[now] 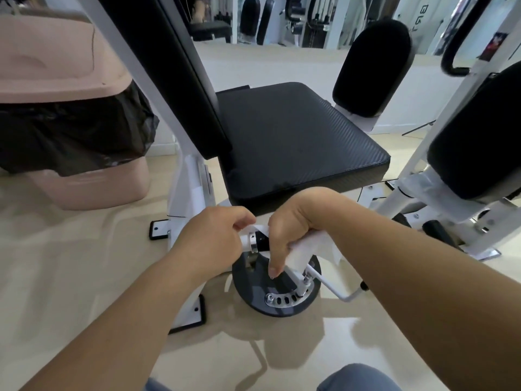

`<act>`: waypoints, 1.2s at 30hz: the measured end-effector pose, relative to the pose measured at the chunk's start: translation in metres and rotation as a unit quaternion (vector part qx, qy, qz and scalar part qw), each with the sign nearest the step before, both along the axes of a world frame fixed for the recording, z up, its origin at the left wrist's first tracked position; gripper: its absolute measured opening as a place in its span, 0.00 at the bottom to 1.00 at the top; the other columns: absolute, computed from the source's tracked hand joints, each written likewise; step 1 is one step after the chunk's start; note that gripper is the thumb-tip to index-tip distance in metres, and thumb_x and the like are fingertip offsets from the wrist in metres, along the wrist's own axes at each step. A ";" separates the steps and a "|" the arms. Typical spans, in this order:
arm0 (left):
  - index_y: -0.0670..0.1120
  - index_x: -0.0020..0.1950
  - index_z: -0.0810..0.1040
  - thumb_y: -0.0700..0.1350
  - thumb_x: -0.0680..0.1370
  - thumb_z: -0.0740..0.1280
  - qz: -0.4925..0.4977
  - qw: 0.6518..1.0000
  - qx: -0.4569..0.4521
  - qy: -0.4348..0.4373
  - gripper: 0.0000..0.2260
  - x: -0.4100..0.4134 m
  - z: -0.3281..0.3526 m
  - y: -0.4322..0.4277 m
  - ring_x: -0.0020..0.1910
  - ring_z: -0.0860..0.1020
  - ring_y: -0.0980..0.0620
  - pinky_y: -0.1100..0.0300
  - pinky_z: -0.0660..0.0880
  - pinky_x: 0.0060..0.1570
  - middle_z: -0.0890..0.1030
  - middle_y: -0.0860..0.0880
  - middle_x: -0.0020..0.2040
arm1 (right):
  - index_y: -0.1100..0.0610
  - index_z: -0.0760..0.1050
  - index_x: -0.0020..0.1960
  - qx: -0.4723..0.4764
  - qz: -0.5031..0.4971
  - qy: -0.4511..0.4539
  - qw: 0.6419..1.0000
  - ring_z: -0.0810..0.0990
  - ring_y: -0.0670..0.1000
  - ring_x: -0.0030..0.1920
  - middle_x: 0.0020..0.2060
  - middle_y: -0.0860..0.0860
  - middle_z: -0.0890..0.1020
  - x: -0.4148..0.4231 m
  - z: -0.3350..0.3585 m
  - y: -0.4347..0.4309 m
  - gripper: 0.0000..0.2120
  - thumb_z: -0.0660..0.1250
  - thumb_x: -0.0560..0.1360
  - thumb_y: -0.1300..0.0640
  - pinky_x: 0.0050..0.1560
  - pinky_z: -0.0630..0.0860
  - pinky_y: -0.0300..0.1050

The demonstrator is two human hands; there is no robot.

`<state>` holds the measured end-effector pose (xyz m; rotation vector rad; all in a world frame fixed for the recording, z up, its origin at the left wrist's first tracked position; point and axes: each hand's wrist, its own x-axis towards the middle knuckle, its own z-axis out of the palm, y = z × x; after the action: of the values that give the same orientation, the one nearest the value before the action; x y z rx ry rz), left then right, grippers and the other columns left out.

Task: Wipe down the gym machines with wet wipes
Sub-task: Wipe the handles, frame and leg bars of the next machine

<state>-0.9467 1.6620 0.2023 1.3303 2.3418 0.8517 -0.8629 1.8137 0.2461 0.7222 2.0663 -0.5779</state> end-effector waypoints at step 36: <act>0.57 0.60 0.83 0.34 0.76 0.57 -0.014 0.999 0.045 0.001 0.25 -0.019 -0.013 0.006 0.56 0.80 0.56 0.53 0.79 0.59 0.84 0.59 0.54 | 0.55 0.70 0.41 0.065 -0.102 0.179 0.976 0.74 0.54 0.38 0.37 0.52 0.75 -0.011 -0.016 -0.023 0.13 0.56 0.83 0.55 0.44 0.72 0.47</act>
<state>-0.9653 1.6678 0.1896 1.3974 2.3043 0.9585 -0.8738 1.7907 0.2298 0.9737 2.3953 -0.7361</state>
